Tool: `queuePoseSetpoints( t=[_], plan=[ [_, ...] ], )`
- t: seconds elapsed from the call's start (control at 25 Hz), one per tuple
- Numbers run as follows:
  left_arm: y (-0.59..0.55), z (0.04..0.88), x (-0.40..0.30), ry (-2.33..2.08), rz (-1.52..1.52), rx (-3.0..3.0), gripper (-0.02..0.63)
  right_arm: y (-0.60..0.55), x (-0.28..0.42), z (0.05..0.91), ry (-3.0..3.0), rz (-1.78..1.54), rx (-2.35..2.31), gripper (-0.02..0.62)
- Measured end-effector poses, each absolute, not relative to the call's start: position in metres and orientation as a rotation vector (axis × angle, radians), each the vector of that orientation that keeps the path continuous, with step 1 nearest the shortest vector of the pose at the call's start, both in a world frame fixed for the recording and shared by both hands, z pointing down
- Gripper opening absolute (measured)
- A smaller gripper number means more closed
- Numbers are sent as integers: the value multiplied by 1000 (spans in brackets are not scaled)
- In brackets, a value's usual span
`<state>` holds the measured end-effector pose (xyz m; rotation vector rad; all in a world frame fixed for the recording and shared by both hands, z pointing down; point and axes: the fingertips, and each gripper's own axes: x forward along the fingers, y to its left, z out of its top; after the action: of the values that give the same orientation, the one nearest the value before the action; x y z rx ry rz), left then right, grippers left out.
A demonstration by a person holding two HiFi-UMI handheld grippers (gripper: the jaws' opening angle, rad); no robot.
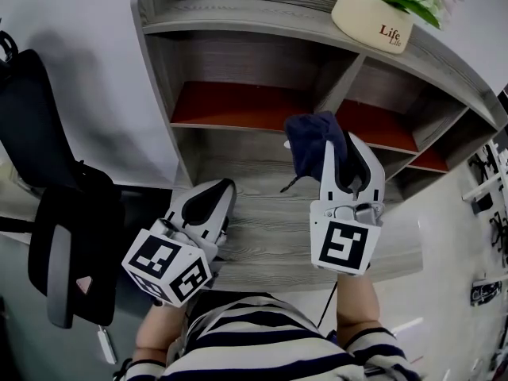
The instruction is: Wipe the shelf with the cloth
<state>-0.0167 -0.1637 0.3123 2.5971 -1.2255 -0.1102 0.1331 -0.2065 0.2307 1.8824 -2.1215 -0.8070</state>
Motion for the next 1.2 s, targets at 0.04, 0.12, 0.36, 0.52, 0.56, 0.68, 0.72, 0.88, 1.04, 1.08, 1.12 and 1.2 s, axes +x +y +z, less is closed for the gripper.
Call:
queuePoseSetpoints(
  t=[0.04, 0.12, 0.36, 0.52, 0.56, 0.68, 0.72, 0.88, 1.04, 1.08, 1.12, 1.2],
  plan=[
    [-164, 313, -16, -1227, -110, 2597, 21, -204, 135, 234, -2143, -778, 1890, 72],
    [-164, 314, -16, -1230, -112, 2594, 21, -199, 137, 241, -2179, -725, 1896, 72],
    [-165, 317, -16, -1247, -107, 2586, 21, -189, 144, 266, -2245, -575, 1889, 71],
    [-164, 320, -13, -1252, -96, 2583, 21, -184, 148, 292, -2266, -463, 1822, 71],
    [-164, 321, -13, -1251, -96, 2581, 21, -183, 148, 297, -2281, -431, 1817, 71],
    [-162, 322, -11, -1248, -94, 2578, 21, -180, 148, 312, -2312, -332, 1809, 71],
    [-162, 323, -11, -1246, -92, 2578, 21, -179, 148, 317, -2318, -300, 1806, 71],
    [-162, 326, -12, -1262, -79, 2574, 21, -175, 148, 333, -2342, -213, 1778, 71],
    [-162, 329, -12, -1274, -68, 2570, 21, -172, 149, 344, -2341, -166, 1762, 69],
    [-162, 329, -12, -1271, -67, 2572, 21, -172, 150, 347, -2342, -153, 1761, 69],
    [-162, 329, -12, -1268, -67, 2574, 21, -171, 150, 349, -2343, -140, 1759, 69],
    [-162, 330, -11, -1265, -69, 2572, 21, -170, 152, 353, -2339, -112, 1761, 69]
  ],
)
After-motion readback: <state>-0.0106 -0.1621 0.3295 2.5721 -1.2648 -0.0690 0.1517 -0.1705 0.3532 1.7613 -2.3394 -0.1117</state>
